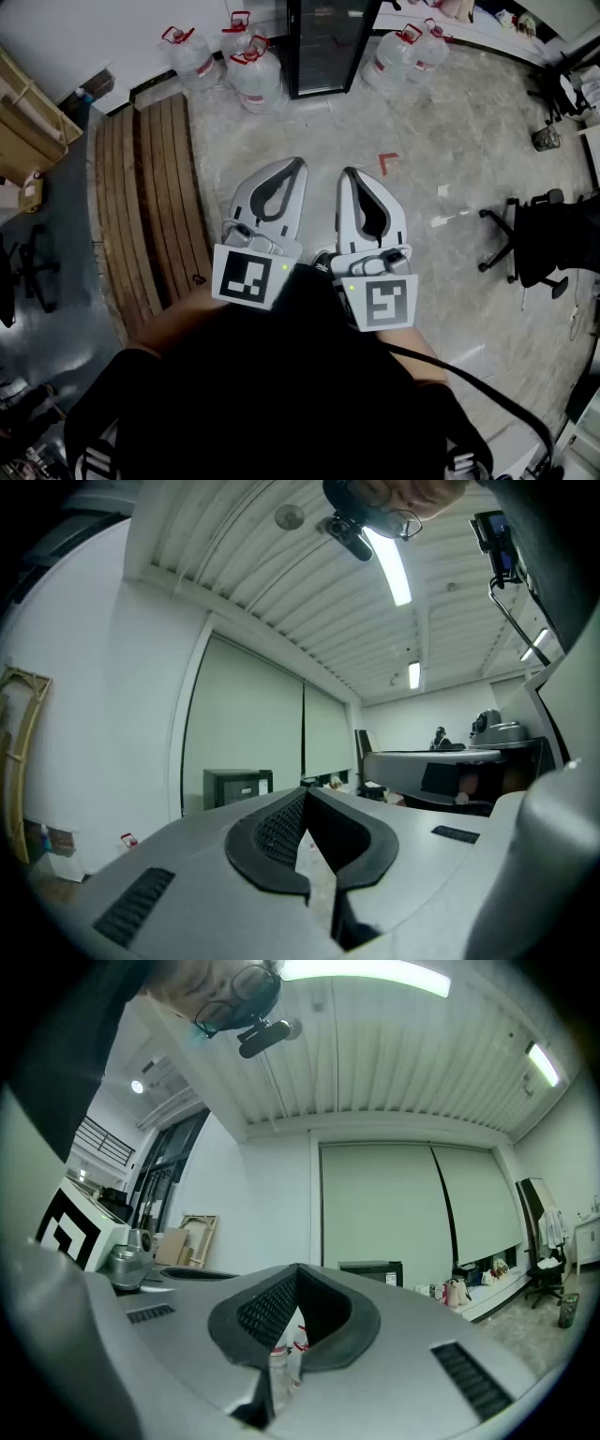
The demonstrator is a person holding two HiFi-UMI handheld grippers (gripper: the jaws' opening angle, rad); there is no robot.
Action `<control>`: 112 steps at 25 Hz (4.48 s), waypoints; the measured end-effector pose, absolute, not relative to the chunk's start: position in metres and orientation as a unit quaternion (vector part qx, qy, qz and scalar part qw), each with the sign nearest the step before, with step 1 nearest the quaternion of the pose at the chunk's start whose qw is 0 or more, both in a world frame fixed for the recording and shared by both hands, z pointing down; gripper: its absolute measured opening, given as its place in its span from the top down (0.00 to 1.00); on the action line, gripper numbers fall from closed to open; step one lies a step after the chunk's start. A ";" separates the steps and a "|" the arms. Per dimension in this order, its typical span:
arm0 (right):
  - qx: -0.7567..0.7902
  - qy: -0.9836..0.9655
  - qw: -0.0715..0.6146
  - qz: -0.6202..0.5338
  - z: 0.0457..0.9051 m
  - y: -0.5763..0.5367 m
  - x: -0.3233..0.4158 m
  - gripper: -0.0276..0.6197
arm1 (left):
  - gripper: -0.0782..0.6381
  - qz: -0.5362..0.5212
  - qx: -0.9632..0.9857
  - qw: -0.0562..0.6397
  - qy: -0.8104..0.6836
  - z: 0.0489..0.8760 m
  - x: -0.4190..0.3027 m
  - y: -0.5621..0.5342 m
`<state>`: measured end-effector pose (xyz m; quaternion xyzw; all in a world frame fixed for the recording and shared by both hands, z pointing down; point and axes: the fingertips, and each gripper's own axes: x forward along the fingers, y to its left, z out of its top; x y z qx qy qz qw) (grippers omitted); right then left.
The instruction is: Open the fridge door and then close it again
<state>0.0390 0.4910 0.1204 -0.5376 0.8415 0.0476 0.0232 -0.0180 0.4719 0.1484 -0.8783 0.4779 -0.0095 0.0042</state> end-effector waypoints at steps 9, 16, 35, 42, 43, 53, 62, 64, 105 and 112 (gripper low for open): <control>-0.536 0.844 0.020 0.016 0.135 0.485 0.030 0.93 | 0.88 -0.008 -0.878 0.004 0.479 0.154 -0.029 0.473; -0.535 0.844 0.025 0.021 0.132 0.474 -0.006 0.93 | 0.88 -0.004 -0.870 0.000 0.493 0.156 -0.072 0.468; -0.530 0.848 0.012 -0.009 0.168 0.381 -0.069 0.93 | 0.88 -0.018 -0.853 -0.019 0.521 0.187 -0.148 0.382; -0.515 0.857 0.012 -0.029 0.184 0.252 -0.054 0.93 | 0.88 -0.036 -0.844 -0.028 0.535 0.205 -0.134 0.263; -0.515 0.857 0.012 -0.033 0.186 0.231 -0.047 0.93 | 0.88 -0.034 -0.844 -0.033 0.535 0.207 -0.127 0.243; -0.522 0.852 0.015 -0.038 0.183 0.050 0.035 0.93 | 0.88 -0.028 -0.846 -0.025 0.532 0.196 -0.056 0.066; -0.551 0.834 0.013 -0.041 0.205 -0.052 0.058 0.93 | 0.88 -0.043 -0.843 -0.018 0.536 0.222 -0.049 -0.042; -0.554 0.831 0.002 -0.044 0.220 -0.075 0.054 0.93 | 0.88 -0.040 -0.844 -0.027 0.534 0.237 -0.055 -0.069; -0.628 0.760 -0.069 -0.152 0.495 -0.216 0.074 0.93 | 0.65 -0.027 -0.872 0.013 0.488 0.457 -0.050 -0.365; -0.630 0.756 -0.065 -0.166 0.500 -0.210 0.083 0.93 | 0.70 -0.022 -0.851 0.008 0.525 0.457 -0.053 -0.369</control>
